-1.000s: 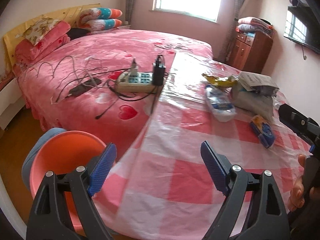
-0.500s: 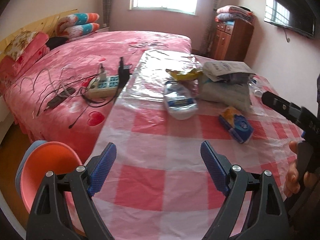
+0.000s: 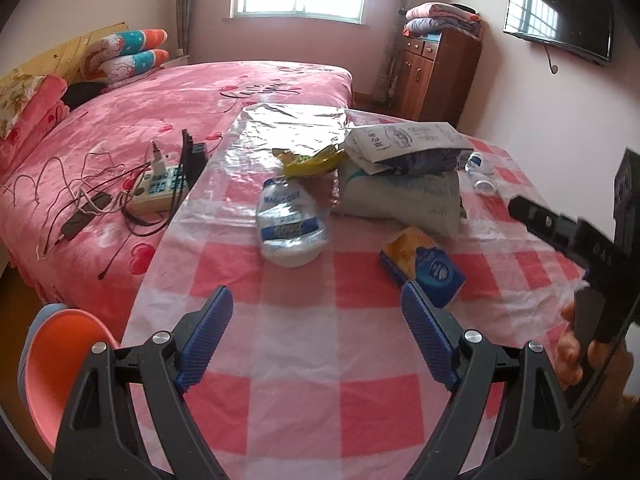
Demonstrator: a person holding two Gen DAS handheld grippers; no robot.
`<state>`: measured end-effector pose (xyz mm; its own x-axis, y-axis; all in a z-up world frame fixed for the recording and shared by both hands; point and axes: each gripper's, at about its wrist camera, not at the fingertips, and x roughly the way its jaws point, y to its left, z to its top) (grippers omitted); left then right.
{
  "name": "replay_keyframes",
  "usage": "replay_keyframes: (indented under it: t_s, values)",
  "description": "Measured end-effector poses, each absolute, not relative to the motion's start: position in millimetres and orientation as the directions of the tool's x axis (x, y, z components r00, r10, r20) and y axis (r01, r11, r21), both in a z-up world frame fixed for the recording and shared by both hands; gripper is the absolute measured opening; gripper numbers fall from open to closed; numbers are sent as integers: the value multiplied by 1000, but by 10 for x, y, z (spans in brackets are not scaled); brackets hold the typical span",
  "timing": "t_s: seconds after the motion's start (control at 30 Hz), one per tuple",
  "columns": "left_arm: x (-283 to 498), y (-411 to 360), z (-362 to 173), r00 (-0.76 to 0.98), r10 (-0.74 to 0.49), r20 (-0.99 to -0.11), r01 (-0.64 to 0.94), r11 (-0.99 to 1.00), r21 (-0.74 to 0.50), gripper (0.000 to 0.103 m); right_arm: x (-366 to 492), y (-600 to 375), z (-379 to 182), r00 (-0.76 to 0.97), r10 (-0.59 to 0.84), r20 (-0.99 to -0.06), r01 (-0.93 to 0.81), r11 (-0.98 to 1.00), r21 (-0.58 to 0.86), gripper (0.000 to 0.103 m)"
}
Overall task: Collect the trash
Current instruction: 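Move both tools back over the table toward the remaining trash, then grasp the MAGICDAY bottle with the left gripper while the right grasps the tissue pack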
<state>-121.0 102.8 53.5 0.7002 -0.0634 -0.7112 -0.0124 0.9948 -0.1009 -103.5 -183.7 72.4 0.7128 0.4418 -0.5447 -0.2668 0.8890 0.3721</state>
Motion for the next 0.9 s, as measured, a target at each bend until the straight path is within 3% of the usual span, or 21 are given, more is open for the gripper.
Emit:
replay_keyframes:
  t_s: [0.9]
  values:
    - [-191,1110,190,615,11,-788,-137,986,-93,86,-1030,-1245,567,521,577,-629,-457,811,366,97]
